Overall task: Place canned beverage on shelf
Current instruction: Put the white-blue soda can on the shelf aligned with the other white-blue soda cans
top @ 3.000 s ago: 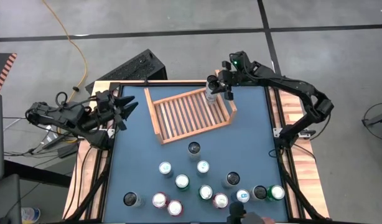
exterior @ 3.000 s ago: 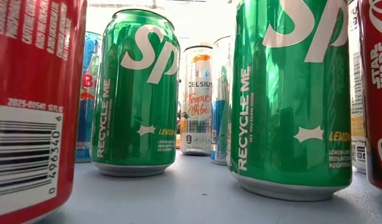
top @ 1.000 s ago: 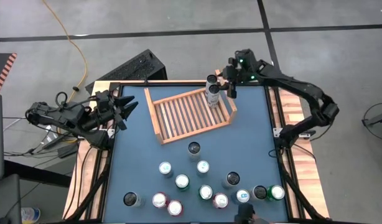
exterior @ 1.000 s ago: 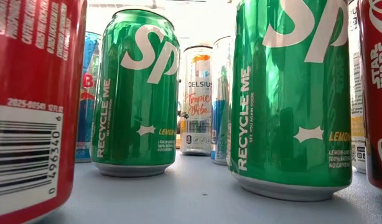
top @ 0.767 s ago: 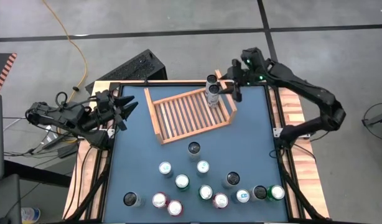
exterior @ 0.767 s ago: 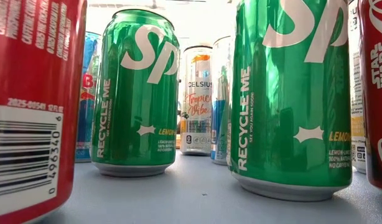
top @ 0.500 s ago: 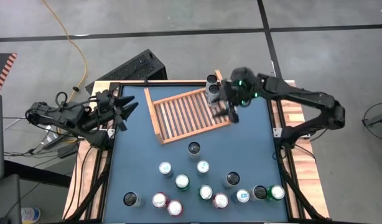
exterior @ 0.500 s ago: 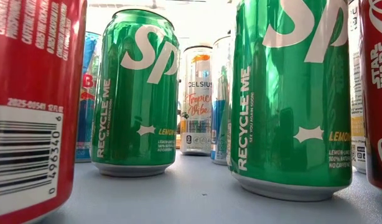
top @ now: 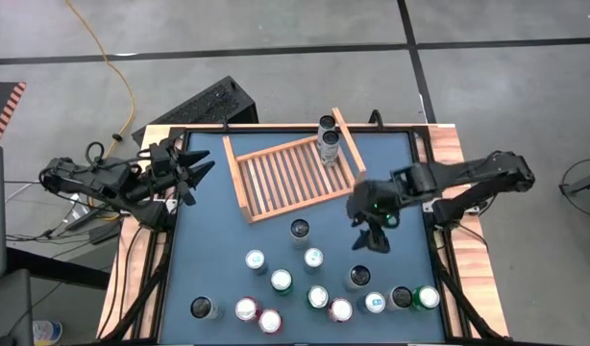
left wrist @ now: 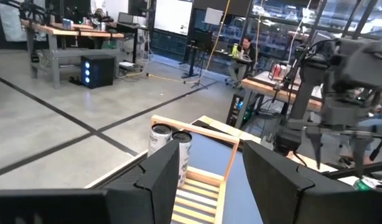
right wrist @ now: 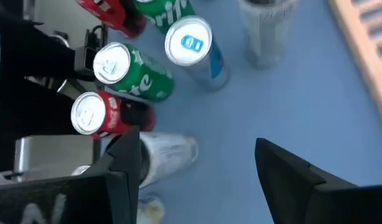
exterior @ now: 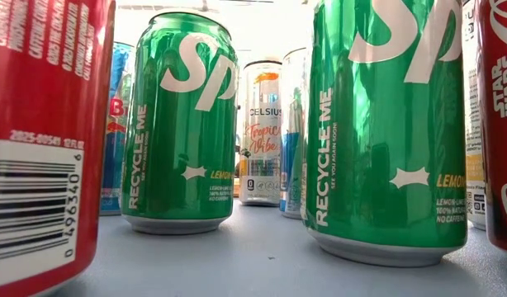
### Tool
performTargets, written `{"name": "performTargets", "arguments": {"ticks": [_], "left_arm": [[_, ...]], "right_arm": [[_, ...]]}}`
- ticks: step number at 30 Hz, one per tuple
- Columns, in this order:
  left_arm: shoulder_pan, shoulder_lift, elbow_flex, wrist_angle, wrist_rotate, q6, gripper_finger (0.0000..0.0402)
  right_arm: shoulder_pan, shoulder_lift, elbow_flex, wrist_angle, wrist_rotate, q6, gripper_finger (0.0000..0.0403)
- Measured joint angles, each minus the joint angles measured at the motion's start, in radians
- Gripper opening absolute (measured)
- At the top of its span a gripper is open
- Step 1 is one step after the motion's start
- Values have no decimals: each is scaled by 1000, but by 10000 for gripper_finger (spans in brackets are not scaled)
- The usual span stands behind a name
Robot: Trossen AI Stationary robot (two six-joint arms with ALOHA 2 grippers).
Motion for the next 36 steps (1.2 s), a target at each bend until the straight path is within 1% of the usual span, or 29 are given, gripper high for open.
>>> {"name": "performTargets", "arguments": {"ticks": [4, 6, 9, 11, 14, 18, 21, 23, 25, 27, 29, 32, 34, 36], "left_arm": [[0, 0, 0, 0, 0, 0, 165], [0, 0, 0, 0, 2, 0, 165], [0, 0, 0, 0, 40, 0, 165], [0, 0, 0, 0, 90, -16, 165], [0, 9, 1, 0, 214, -22, 165], [-6, 87, 30, -32, 349, -35, 165], [-22, 173, 114, -153, 419, -67, 165], [-40, 234, 200, -301, 467, -117, 166], [-65, 295, 292, -459, 546, -186, 171], [-92, 359, 376, -603, 616, -260, 182], [-118, 414, 449, -716, 665, -325, 195], [-154, 475, 525, -837, 680, -470, 210], [-195, 505, 538, -879, 674, -573, 213], [-259, 531, 532, -895, 657, -689, 214]], "right_arm": [[124, -1, 44, -82, 40, 196, 235], [184, 0, 64, -92, 70, 272, 235], [255, -1, 88, -95, 102, 367, 234], [296, -1, 90, -96, 114, 419, 234], [346, 1, 90, -97, 125, 443, 234], [362, 5, 90, -98, 145, 427, 234], [342, 5, 90, -102, 161, 424, 234], [330, 5, 90, -112, 196, 417, 234], [322, 5, 90, -131, 212, 386, 234], [312, 5, 90, -159, 226, 345, 234], [303, 5, 90, -185, 243, 294, 234], [280, 5, 90, -197, 280, 217, 234], [264, 5, 89, -195, 305, 171, 234], [248, 5, 89, -196, 333, 132, 234]]}}
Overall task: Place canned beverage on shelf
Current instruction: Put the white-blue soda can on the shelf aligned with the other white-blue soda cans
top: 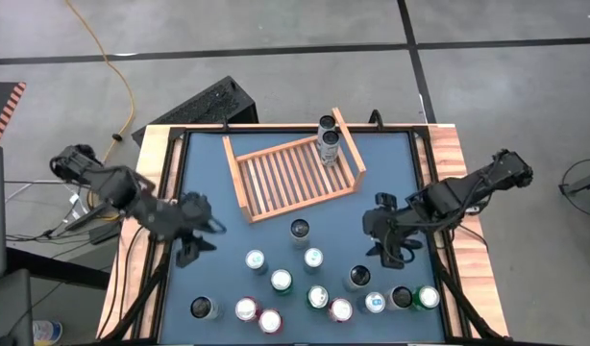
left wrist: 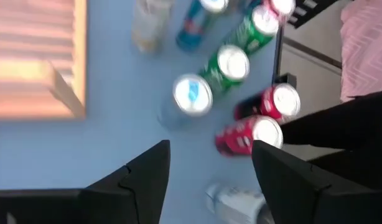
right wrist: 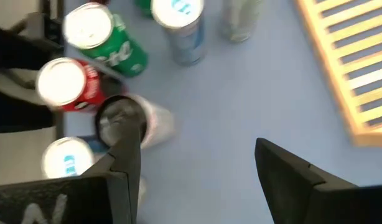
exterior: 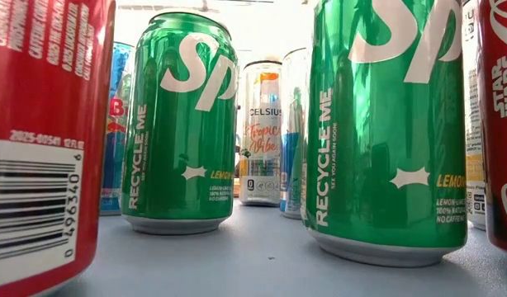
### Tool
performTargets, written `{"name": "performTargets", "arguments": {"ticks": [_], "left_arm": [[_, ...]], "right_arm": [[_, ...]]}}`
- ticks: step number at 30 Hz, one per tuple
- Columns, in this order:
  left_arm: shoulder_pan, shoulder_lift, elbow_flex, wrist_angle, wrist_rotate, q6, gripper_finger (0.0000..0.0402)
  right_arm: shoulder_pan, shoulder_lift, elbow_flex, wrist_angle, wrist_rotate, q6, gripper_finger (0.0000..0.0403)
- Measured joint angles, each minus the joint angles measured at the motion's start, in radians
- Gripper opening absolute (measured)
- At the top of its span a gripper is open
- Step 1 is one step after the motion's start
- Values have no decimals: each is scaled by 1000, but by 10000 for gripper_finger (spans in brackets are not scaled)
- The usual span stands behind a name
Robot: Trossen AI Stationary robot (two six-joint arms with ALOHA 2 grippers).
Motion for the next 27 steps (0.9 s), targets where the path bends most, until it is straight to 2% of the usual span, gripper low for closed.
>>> {"name": "performTargets", "arguments": {"ticks": [7, 12, 16, 22, 27], "left_arm": [[-250, 141, -2, 48, -35, -421, 215], [-354, 286, 14, 114, 32, -578, 215], [-391, 408, 98, 78, 39, -634, 215], [-397, 566, 273, -182, -2, -656, 215], [-396, 633, 334, -203, 33, -582, 215]], "right_arm": [[-46, 0, 0, -12, 45, -168, 234], [-96, 0, 0, -16, 78, -277, 234], [-141, 0, 0, -4, 79, -308, 234], [-183, 0, 0, 35, 77, -350, 234], [-192, 0, 0, 35, 75, -350, 234]]}}
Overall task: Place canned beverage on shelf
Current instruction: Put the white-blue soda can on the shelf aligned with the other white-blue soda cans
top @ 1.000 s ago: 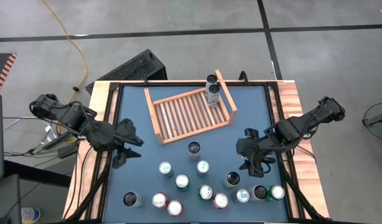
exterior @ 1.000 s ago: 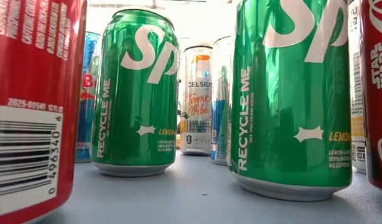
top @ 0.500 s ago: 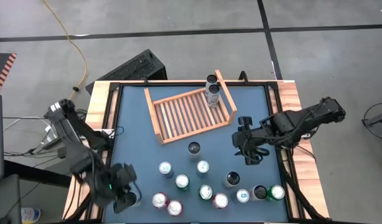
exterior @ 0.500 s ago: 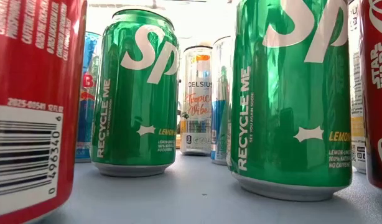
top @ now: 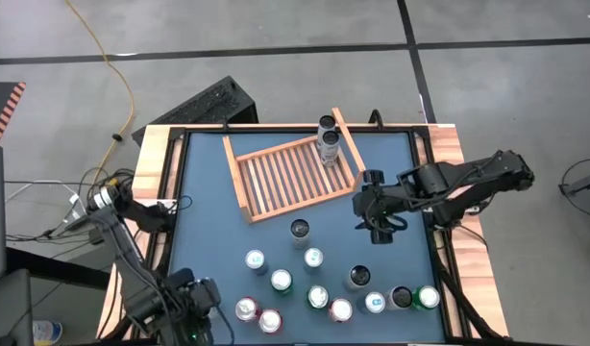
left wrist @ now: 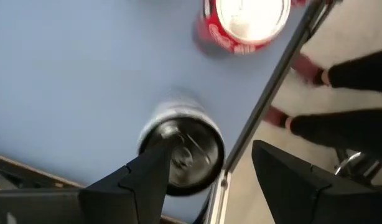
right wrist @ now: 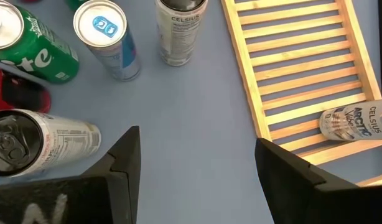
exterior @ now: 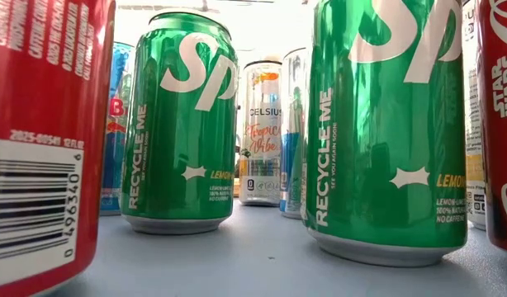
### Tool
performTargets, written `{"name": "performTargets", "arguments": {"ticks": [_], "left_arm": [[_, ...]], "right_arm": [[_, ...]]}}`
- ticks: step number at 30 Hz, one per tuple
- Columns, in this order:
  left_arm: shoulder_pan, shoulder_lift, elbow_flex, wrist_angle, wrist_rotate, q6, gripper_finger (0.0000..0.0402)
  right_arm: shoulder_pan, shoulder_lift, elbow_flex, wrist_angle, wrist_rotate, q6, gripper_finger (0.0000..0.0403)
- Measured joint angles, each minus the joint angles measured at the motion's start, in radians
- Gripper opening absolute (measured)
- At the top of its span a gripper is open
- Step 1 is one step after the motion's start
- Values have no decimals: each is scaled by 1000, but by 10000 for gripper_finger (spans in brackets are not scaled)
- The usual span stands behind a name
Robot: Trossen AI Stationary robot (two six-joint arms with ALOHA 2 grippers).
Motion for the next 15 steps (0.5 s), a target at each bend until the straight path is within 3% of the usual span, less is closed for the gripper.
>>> {"name": "performTargets", "arguments": {"ticks": [8, 15], "left_arm": [[59, -8, 3, -1, 77, 23, 213], [84, -31, 4, 11, 39, 47, 213]], "right_arm": [[0, 0, 0, 4, 0, 4, 234], [0, 0, 0, 40, 7, 11, 234]]}}
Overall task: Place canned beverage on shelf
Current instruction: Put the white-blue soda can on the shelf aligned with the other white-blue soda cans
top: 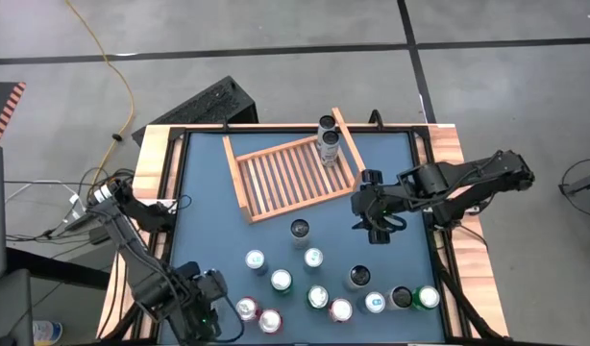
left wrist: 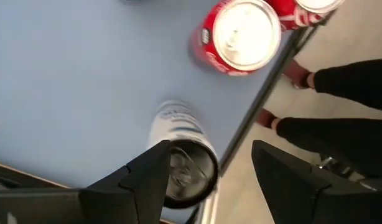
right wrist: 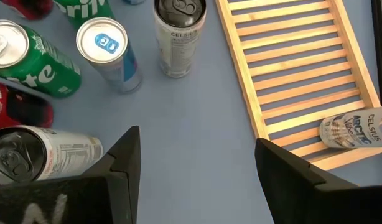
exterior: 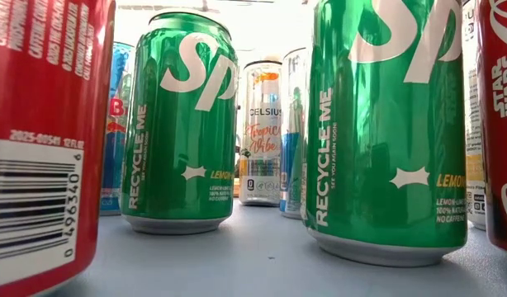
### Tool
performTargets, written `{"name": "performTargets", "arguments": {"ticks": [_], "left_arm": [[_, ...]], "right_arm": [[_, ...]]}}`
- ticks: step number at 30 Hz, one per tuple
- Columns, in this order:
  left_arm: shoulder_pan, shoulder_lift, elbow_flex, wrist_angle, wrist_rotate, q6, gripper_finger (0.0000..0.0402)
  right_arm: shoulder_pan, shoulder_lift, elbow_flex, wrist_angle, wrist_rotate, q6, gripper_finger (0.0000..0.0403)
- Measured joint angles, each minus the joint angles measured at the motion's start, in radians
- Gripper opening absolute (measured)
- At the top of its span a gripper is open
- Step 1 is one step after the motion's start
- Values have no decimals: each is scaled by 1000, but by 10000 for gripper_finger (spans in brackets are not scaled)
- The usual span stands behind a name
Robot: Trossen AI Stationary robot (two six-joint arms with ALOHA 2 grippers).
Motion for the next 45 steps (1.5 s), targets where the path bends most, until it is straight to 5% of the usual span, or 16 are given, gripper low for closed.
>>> {"name": "performTargets", "arguments": {"ticks": [7, 14, 21, 26, 45], "left_arm": [[0, -7, 0, -46, 31, 95, 264], [-14, -22, -1, -75, 7, -15, 332], [-104, -7, -2, -57, -140, -227, 335], [-159, 10, -71, -1, -148, -329, 335], [-148, 2, -125, 21, -182, -302, 327]], "right_arm": [[0, 0, 0, 13, -4, 0, 235], [-8, 0, 0, 15, -8, 1, 236], [-37, 0, 0, 27, -8, 3, 236], [-55, 0, 0, 32, -8, -6, 236], [-59, 0, 0, 28, -11, -8, 235]]}}
